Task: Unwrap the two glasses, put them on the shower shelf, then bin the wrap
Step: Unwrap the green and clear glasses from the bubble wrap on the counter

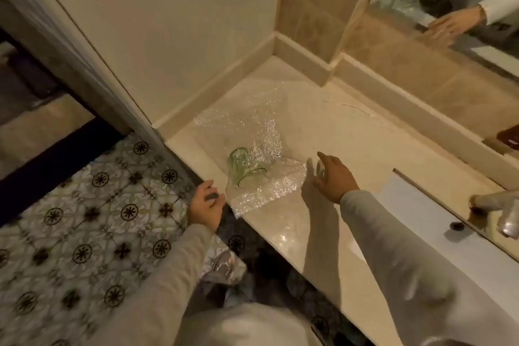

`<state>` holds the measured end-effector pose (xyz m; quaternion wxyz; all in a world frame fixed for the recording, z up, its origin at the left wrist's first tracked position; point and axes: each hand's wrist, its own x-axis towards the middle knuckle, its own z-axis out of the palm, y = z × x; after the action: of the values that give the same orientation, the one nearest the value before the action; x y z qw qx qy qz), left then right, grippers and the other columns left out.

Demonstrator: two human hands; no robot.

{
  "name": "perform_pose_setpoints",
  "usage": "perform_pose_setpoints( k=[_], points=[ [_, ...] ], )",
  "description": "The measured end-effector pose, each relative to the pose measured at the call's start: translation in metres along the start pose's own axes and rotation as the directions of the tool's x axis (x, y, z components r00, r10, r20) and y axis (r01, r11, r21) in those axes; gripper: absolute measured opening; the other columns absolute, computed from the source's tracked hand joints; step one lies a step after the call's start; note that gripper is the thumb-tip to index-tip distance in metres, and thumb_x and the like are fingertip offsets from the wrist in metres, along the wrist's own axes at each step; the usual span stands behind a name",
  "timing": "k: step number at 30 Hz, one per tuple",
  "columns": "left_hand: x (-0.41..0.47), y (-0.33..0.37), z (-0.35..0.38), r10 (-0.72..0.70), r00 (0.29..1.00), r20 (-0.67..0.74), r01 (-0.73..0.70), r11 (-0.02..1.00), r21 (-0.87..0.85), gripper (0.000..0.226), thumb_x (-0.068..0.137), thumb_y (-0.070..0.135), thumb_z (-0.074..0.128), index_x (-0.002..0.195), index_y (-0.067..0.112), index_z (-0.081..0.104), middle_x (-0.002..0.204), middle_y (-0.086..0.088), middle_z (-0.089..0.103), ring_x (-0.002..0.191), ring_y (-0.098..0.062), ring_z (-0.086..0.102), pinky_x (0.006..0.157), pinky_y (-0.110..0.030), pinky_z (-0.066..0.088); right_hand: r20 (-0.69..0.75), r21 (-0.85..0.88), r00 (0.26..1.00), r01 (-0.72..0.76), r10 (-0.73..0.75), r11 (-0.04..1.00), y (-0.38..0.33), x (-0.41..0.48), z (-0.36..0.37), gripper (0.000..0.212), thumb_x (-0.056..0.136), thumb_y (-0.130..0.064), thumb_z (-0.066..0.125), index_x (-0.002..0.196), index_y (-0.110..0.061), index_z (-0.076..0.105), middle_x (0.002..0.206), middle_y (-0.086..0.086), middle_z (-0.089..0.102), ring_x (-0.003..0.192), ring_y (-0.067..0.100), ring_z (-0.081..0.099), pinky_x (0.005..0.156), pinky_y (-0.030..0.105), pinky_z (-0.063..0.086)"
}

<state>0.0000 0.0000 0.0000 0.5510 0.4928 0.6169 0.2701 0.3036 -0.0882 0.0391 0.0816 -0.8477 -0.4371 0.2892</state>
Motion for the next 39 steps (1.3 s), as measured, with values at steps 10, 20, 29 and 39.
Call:
perform_pose_setpoints(
  k=[10,20,29,39],
  points=[
    [0.005,-0.006,0.033,-0.098,0.992,-0.079,0.116,0.959,0.257,0.022,0.078,0.009,0.080,0.097,0.010,0.069,0.084,0.000,0.069,0.076,-0.016,0.064,0.073,-0.027,0.054,0.073,0.003,0.992,0.105,-0.105,0.995,0.011,0.049,-0.004,0.035,0.091,-0.019,0.066,0.127,-0.016,0.068,0.113,0.011,0.076,0.108,0.032,0.069,0.094,0.034,0.050],
    [-0.013,-0.005,0.037,-0.069,0.993,-0.095,0.099,0.929,0.356,0.024,0.077,0.013,0.081,0.090,0.016,0.061,0.079,0.006,0.062,0.071,-0.006,0.059,0.064,-0.018,0.046,0.136,0.089,0.963,0.223,-0.233,0.971,0.022,0.054,-0.016,0.021,0.090,-0.011,0.064,0.103,-0.020,0.079,0.104,0.005,0.078,0.098,0.022,0.071,0.095,0.031,0.053],
    [-0.023,-0.012,0.045,0.319,0.947,-0.036,-0.223,0.734,0.641,0.017,0.073,0.002,0.077,0.084,0.009,0.067,0.090,-0.011,0.063,0.078,-0.030,0.062,0.068,-0.039,0.055,0.159,0.054,0.925,0.340,-0.344,0.939,0.023,0.034,-0.030,0.029,0.083,0.008,0.060,0.098,-0.006,0.080,0.101,0.008,0.071,0.089,0.019,0.064,0.081,0.019,0.042],
    [-0.014,-0.005,0.066,0.199,0.934,0.297,-0.356,0.464,0.811,0.036,0.092,0.021,0.056,0.128,0.020,0.059,0.129,-0.002,0.060,0.116,-0.025,0.052,0.098,-0.039,0.043,0.240,-0.110,0.877,0.451,-0.416,0.886,-0.001,0.040,-0.017,0.024,0.091,-0.013,0.063,0.114,-0.014,0.072,0.116,0.009,0.075,0.106,0.033,0.068,0.093,0.036,0.052]
  ],
)
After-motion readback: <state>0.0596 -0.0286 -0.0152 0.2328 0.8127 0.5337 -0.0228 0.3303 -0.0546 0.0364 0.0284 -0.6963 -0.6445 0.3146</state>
